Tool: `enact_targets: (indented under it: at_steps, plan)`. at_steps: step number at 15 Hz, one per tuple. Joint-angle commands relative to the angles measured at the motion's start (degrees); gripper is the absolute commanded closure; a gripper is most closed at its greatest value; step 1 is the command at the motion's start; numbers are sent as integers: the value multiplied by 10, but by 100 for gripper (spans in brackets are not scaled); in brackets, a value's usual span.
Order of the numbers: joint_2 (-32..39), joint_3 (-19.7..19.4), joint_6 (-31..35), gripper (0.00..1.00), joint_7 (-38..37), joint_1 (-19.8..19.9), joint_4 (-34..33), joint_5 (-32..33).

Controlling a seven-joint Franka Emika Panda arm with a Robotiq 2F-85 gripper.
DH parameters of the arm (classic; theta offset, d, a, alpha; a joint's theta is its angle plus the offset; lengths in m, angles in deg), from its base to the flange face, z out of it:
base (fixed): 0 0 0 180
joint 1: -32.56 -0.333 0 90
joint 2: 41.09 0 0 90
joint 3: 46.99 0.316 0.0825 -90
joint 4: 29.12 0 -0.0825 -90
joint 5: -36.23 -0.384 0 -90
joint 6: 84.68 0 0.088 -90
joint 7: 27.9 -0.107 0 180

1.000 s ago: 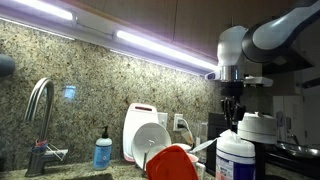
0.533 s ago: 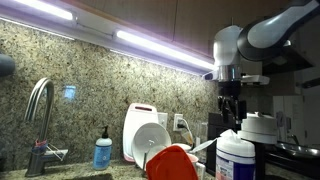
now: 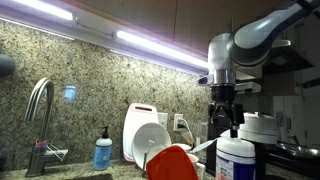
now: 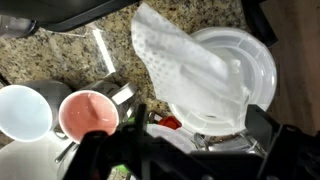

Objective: Remove a wipe from the container

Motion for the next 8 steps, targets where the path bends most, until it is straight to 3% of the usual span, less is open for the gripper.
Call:
enact_targets:
  at_steps: [1, 8]
  plan:
    - [19, 3, -25, 0, 22, 6, -29, -5]
    - [-2, -9, -66, 0, -6, 12, -27, 0]
